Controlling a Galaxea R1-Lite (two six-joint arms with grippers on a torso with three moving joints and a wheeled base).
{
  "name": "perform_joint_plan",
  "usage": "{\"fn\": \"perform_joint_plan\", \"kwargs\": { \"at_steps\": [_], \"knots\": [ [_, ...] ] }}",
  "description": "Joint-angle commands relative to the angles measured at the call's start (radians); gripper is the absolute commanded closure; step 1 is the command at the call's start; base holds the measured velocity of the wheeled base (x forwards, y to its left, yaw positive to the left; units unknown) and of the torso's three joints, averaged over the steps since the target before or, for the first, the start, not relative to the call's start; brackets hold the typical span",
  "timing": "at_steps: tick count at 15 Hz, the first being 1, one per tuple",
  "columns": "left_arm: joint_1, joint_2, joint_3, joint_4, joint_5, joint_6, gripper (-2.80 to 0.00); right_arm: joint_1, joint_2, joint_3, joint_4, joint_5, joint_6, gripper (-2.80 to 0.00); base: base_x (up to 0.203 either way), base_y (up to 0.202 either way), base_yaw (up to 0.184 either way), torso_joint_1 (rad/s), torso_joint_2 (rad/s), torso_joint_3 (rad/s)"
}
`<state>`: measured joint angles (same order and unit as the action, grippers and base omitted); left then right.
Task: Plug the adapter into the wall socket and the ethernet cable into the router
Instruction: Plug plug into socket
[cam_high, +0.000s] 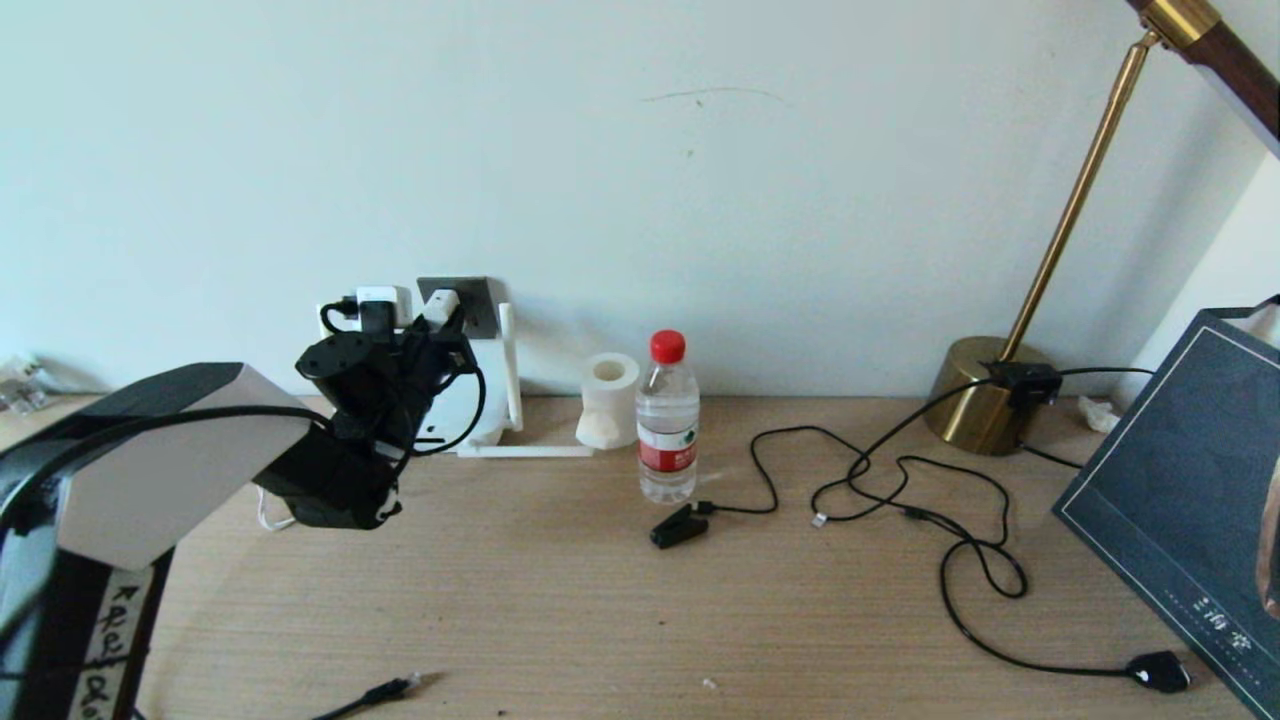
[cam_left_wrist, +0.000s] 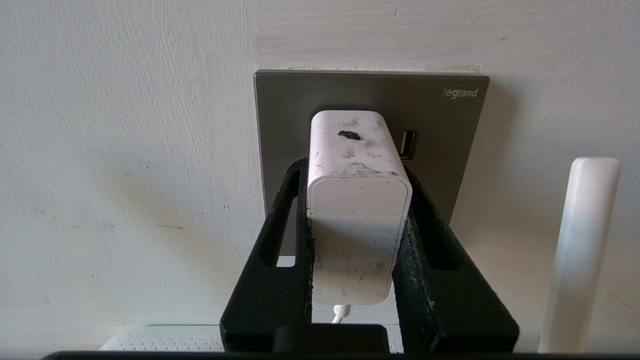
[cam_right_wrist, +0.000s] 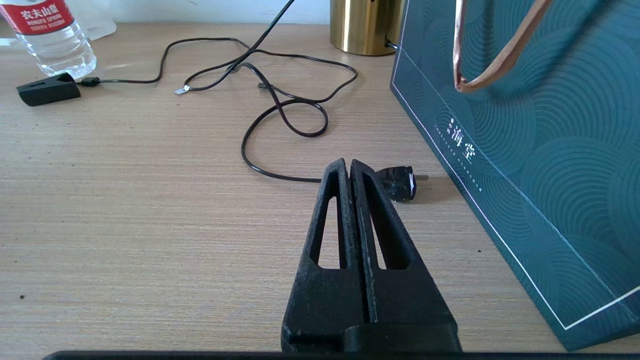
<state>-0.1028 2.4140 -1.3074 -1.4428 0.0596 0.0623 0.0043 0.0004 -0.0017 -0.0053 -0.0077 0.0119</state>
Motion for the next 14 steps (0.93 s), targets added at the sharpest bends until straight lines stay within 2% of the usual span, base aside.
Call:
{"fn": "perform_joint_plan", "kwargs": {
  "at_steps": [1,14],
  "knots": [
    [0.002,0.013,0.0,-0.004,0.0,0.0,0.0,0.0,0.001,0.0,-0.001,0.0,0.0,0.0,0.0,0.0,0.0,0.0,0.0,0.0],
    [0.009,0.039,-0.042,0.007,-0.003,-0.001,0.0,0.0,0.001,0.0,-0.001,0.0,-0.001,0.0,0.0,0.0,0.0,0.0,0.0,0.0]
  ]
}}
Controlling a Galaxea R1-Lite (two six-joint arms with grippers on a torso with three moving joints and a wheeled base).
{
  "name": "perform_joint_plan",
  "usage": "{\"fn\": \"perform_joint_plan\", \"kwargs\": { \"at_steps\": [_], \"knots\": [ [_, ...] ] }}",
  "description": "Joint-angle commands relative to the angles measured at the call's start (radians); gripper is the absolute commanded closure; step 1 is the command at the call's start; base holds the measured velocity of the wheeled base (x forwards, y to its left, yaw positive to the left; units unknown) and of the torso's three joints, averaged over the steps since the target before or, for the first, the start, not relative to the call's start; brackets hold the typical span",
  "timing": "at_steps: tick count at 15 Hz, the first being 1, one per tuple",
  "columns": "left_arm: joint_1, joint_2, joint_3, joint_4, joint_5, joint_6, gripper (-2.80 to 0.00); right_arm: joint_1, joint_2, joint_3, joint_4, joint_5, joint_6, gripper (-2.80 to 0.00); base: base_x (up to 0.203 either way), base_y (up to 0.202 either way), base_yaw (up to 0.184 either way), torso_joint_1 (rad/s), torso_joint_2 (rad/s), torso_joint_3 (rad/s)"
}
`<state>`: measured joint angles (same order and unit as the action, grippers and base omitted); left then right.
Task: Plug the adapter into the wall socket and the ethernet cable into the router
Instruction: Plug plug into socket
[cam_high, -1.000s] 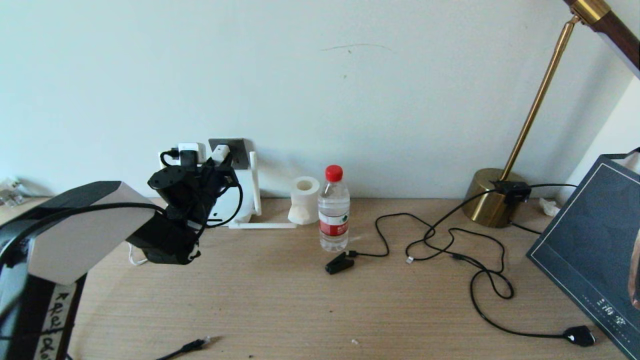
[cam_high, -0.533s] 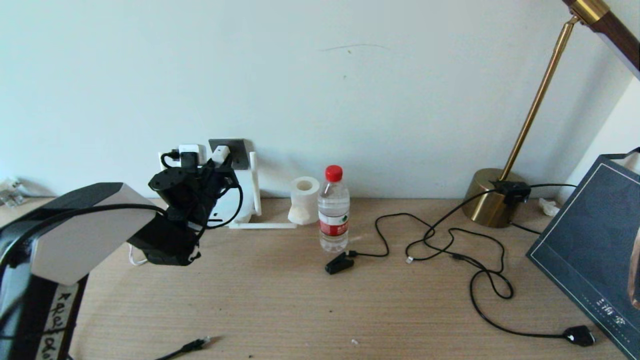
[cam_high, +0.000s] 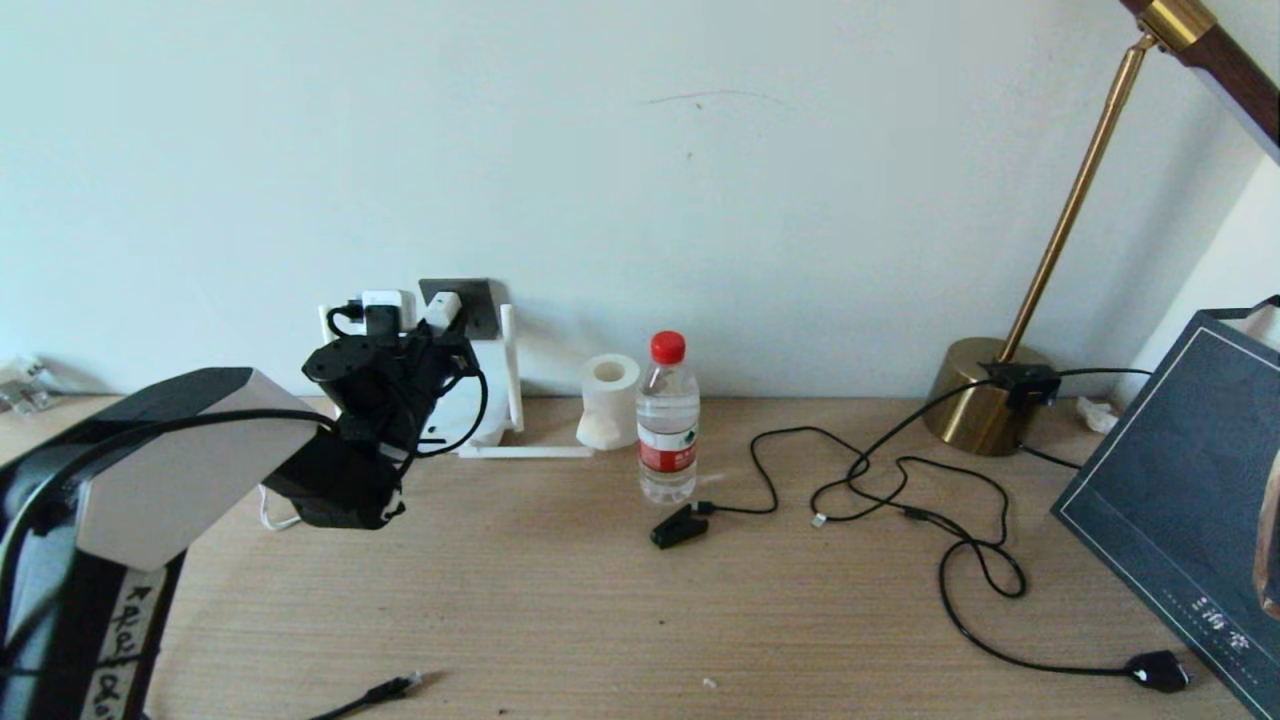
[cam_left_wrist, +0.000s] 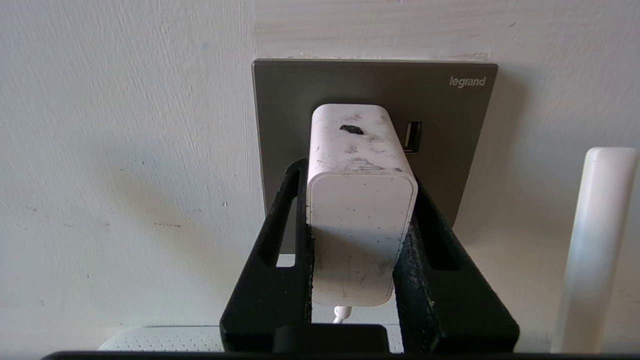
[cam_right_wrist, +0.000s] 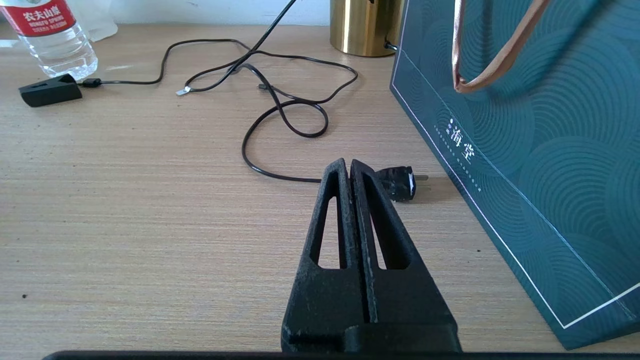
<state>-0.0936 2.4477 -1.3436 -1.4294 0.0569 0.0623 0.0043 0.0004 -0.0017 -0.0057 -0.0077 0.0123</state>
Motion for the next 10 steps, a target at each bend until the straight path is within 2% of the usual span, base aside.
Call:
{"fn": "perform_joint_plan", "kwargs": {
  "at_steps": [1,10],
  "knots": [
    [0.0,0.005,-0.017,0.0,-0.001,0.0,0.0,0.0,0.0,0.0,0.0,0.0,0.0,0.0,0.0,0.0,0.0,0.0,0.0,0.0],
    [-0.001,-0.009,-0.043,0.023,0.004,-0.001,0.0,0.0,0.001,0.0,0.0,0.0,-0.001,0.0,0.0,0.0,0.0,0.0,0.0,0.0]
  ]
}}
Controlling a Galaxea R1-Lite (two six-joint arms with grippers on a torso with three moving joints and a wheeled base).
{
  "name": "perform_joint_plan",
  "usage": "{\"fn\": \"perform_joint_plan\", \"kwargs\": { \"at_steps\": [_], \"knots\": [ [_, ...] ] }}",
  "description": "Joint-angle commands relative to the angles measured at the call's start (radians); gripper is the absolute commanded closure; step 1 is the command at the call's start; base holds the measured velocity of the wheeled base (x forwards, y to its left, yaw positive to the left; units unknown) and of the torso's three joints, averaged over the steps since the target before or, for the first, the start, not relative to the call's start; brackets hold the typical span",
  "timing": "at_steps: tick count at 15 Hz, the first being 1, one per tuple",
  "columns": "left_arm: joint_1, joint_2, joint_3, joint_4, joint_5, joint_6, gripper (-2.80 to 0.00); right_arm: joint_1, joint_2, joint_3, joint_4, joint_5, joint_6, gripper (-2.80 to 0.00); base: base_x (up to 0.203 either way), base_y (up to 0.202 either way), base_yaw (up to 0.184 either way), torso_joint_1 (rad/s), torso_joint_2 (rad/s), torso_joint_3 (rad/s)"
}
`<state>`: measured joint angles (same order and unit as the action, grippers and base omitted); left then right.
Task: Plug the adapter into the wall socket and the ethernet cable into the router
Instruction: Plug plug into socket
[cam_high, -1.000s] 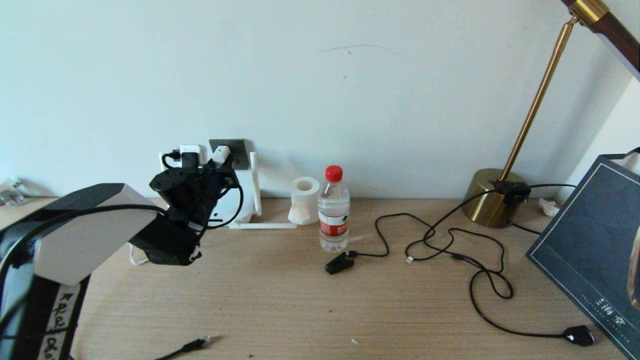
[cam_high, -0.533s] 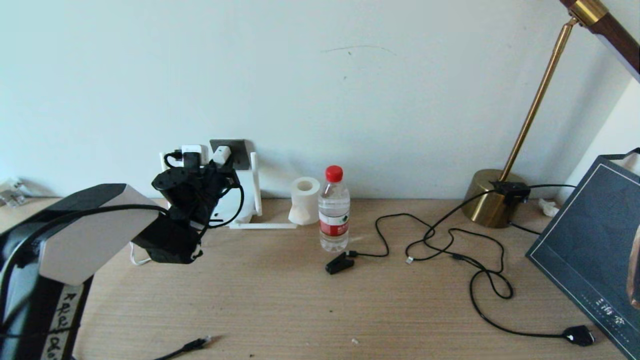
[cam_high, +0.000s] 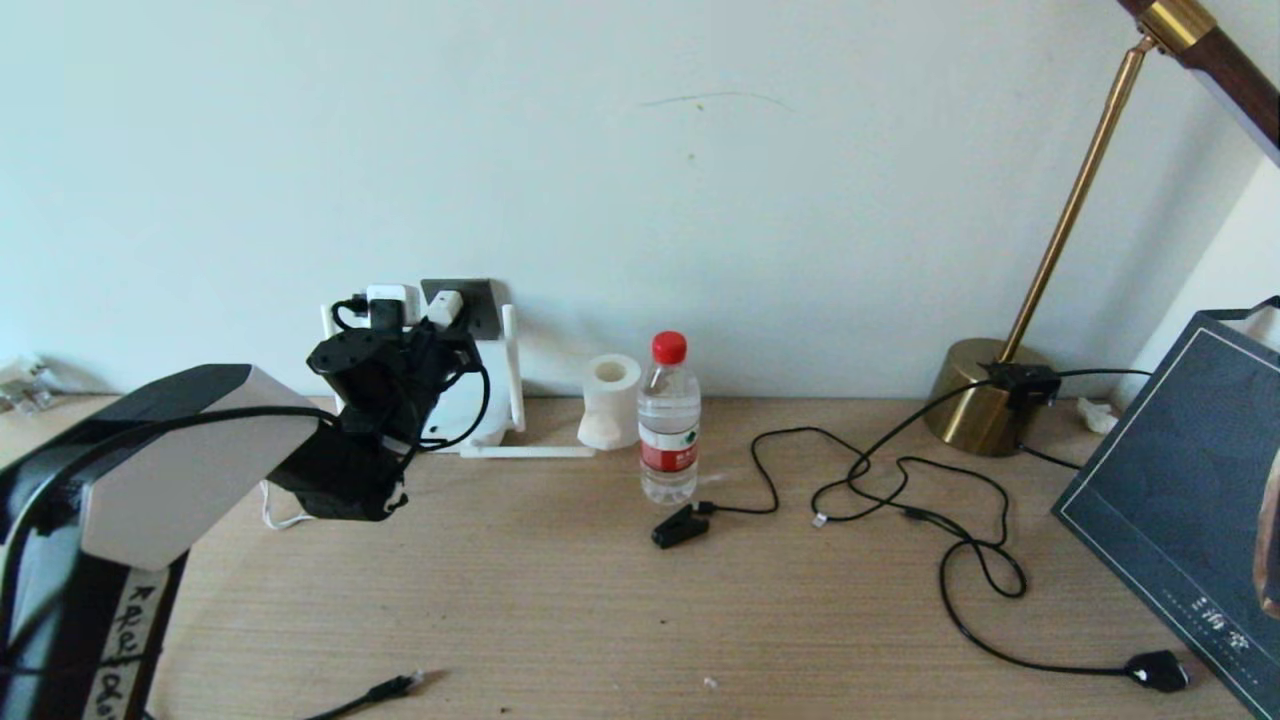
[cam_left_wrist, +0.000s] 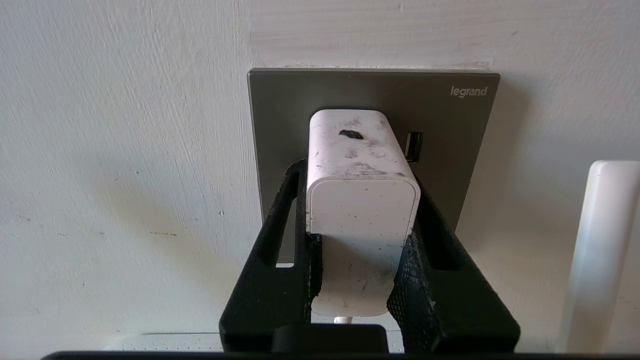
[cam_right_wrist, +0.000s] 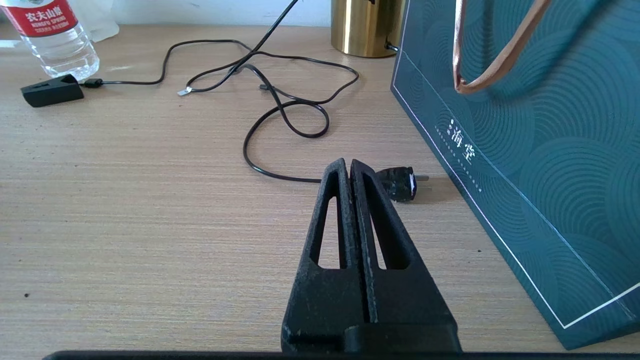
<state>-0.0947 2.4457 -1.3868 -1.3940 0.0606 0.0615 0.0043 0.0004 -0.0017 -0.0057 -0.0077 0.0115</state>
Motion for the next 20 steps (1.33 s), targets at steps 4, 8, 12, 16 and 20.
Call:
{"fn": "perform_joint_plan", "kwargs": {
  "at_steps": [4,8,12,16,20],
  "knots": [
    [0.0,-0.007,0.003,-0.013,0.002,0.0,0.0,0.0,0.0,0.0,0.0,0.0,-0.001,0.0,0.0,0.0,0.0,0.0,0.0,0.0],
    [0.0,-0.002,0.005,-0.014,0.004,0.0,-2.8,0.0,0.0,0.0,0.0,0.0,-0.001,0.0,0.0,0.0,0.0,0.0,0.0,0.0],
    [-0.002,-0.007,0.006,-0.022,0.004,0.0,-2.8,0.0,0.001,0.0,0.0,0.0,0.001,0.0,0.0,0.0,0.0,0.0,0.0,0.0],
    [-0.002,-0.01,0.012,-0.023,0.004,0.001,-2.8,0.0,0.0,0.0,0.0,0.0,0.001,0.0,0.0,0.0,0.0,0.0,0.0,0.0],
    [-0.002,-0.018,0.023,-0.023,0.004,0.001,-2.8,0.0,0.0,0.0,0.0,0.0,-0.001,0.0,0.0,0.0,0.0,0.0,0.0,0.0]
  ]
}}
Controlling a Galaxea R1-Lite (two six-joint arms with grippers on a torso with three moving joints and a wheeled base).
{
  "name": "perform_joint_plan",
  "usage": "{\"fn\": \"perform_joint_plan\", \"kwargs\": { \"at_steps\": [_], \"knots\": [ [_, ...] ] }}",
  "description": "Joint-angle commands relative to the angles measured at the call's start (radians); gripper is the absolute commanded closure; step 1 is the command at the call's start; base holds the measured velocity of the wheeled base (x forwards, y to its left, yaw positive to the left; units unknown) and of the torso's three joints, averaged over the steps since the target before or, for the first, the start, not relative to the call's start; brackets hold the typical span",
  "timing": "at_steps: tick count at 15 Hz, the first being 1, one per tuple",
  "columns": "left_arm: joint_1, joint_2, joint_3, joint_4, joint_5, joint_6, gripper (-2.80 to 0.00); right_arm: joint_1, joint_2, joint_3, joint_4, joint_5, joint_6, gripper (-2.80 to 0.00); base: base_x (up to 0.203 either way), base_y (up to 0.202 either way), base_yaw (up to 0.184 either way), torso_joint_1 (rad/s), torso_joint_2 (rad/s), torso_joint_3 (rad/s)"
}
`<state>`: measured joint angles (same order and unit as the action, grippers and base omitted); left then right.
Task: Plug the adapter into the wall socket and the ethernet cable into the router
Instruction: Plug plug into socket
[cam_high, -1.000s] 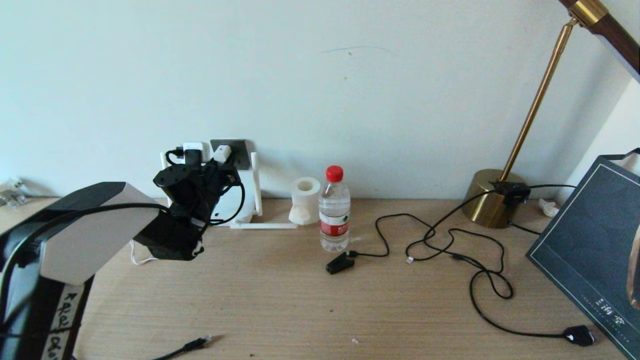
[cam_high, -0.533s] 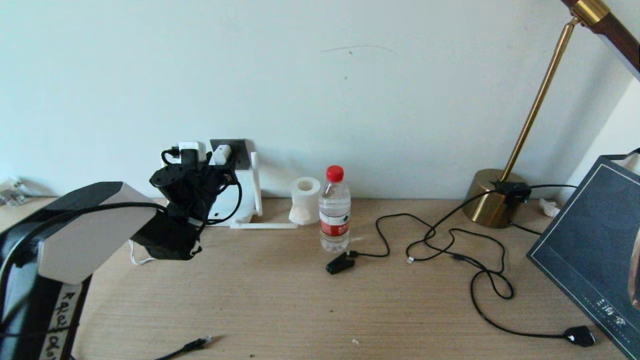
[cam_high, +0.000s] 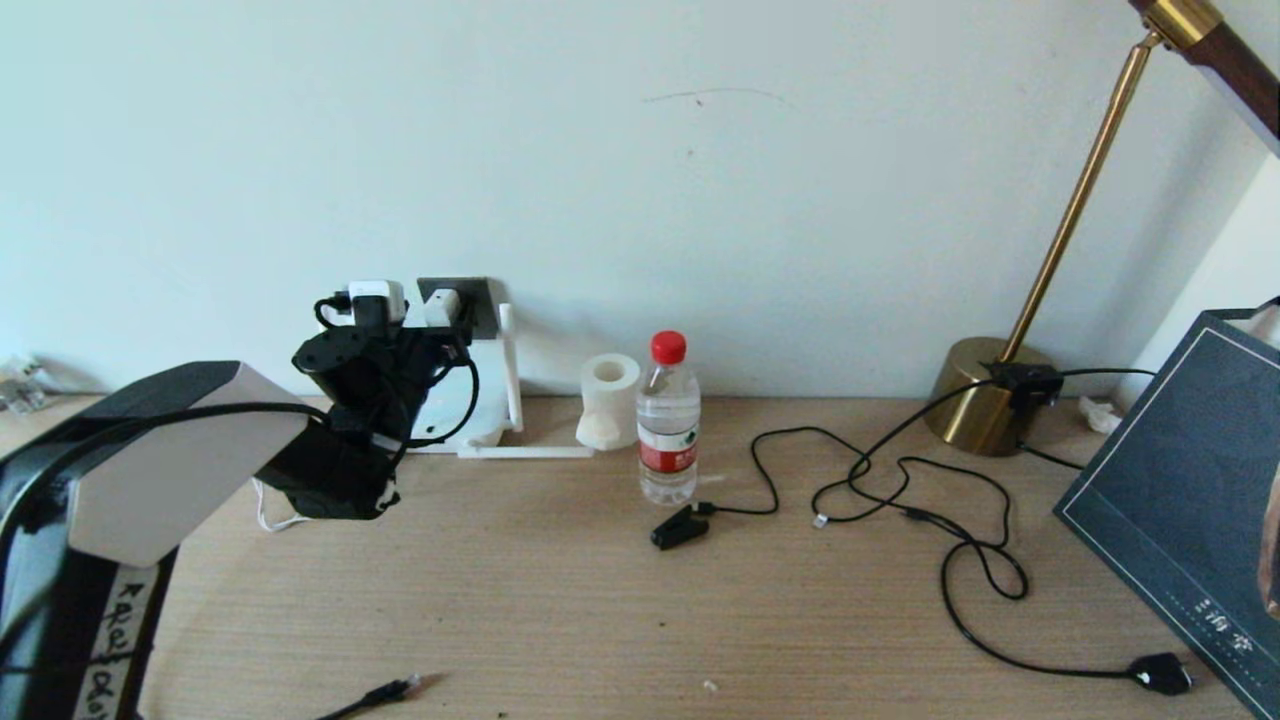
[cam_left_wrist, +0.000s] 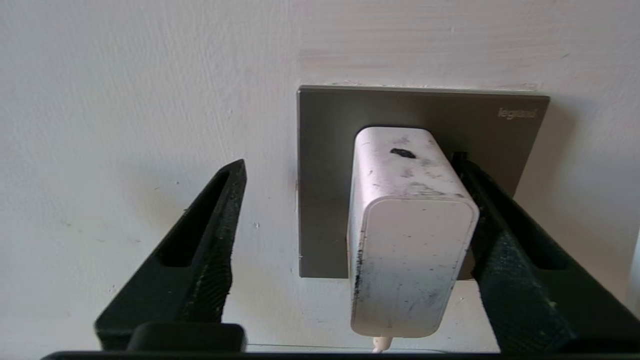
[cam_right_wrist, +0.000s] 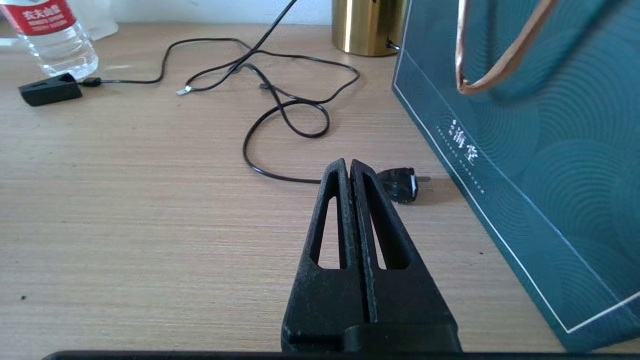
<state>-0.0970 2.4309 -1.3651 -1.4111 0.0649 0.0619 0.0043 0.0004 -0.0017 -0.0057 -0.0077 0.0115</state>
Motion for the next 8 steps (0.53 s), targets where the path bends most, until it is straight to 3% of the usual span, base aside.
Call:
{"fn": "perform_joint_plan", "kwargs": {
  "at_steps": [1,8],
  "knots": [
    [0.0,-0.007,0.008,-0.006,0.0,0.001,-2.8,0.0,0.0,0.0,0.0,0.0,-0.001,0.0,0.0,0.0,0.0,0.0,0.0,0.0],
    [-0.006,-0.033,0.059,-0.027,-0.004,0.001,-2.8,0.0,0.0,0.0,0.0,0.0,0.001,0.0,0.0,0.0,0.0,0.0,0.0,0.0]
  ]
}}
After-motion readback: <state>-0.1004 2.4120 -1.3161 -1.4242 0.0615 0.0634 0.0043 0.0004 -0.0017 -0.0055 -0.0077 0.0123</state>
